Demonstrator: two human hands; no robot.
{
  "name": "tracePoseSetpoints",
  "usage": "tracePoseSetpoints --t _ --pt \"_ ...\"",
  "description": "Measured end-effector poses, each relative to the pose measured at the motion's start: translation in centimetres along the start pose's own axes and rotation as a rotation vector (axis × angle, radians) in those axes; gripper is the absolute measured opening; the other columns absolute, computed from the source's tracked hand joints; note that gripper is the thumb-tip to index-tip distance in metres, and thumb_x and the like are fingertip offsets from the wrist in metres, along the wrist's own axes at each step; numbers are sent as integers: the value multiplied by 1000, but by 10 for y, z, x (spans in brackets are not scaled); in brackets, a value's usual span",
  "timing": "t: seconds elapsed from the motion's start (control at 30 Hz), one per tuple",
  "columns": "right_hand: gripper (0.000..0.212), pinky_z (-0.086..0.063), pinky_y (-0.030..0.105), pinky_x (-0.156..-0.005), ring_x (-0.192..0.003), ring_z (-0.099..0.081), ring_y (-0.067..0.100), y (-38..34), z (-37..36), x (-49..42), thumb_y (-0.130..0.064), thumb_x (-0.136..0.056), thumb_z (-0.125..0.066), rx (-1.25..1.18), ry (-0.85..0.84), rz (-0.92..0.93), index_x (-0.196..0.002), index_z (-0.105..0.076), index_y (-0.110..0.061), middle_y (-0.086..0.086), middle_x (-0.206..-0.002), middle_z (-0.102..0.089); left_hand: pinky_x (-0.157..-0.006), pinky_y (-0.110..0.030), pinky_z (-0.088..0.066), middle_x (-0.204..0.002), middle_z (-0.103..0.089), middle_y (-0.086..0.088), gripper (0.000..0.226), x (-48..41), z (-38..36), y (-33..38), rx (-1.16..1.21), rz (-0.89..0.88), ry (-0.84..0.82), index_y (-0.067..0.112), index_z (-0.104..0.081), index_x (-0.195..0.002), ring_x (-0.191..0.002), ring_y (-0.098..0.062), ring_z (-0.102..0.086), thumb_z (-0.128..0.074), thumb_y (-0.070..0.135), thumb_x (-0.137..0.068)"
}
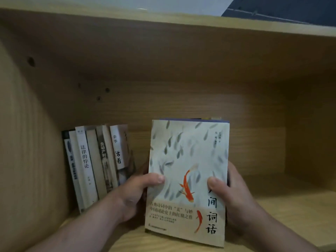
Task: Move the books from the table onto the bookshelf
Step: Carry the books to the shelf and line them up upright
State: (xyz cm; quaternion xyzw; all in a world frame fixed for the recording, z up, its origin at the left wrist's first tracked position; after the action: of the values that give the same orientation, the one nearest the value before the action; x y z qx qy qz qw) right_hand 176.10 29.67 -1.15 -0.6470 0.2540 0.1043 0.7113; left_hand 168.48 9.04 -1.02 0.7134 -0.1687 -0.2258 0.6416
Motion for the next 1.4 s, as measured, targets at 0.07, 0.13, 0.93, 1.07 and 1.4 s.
tracePoseSetpoints --t 0.07,0.13,0.93,1.07,1.4 --pt "71 -59 56 -93 -109 -74 21 -10 -7 1 -52 -52 -79 101 51 52 -113 -49 -71 -6 -121 -73 -103 -46 -49 -112 -77 -16 44 -5 0 0 -20 -5 45 12 -83 -96 -104 -34 -72 -77 19 -53" --pt "73 -59 53 -94 -115 -69 17 -16 -15 0 -55 -53 -78 195 56 53 -107 -37 -82 -11 -127 -66 -104 -43 -49 -117 -76 -9 37 -6 0 5 -107 -80 154 15 -73 -110 -113 -29 -68 -76 17 -73" --pt "90 -61 31 -87 -90 -62 -2 -7 -38 -11 -25 -87 -78 425 -245 -109 -155 -21 -43 -26 -105 -52 -90 -29 -52 -115 -62 19 67 50 -3 22 -794 -174 587 35 -51 -131 -111 -8 -59 -82 50 -74" --pt "84 -61 38 -96 -113 -64 10 -10 -52 -11 -29 -88 -78 505 -298 -97 -152 -25 -41 -22 -112 -52 -83 -35 -59 -105 -71 12 46 56 14 15 -1000 -93 622 36 -58 -114 -92 -5 -66 -68 64 -80" --pt "87 -58 25 -94 -108 -64 3 7 -64 -22 -41 -80 -83 663 -395 -110 -149 -30 -37 -19 -121 -60 -83 -40 -62 -103 -76 5 41 51 28 15 -1173 56 489 36 -65 -106 -90 -12 -73 -62 68 -82"
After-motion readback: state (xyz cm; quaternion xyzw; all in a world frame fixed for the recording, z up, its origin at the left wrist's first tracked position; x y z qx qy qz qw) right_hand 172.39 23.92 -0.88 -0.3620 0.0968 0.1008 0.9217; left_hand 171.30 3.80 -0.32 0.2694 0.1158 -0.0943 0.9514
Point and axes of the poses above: each hand's wrist, its own x-axis away from the middle knuckle, its own z-axis out of the back of the hand, y = z × x, the point moved 5 cm from there along -x, towards the middle knuckle
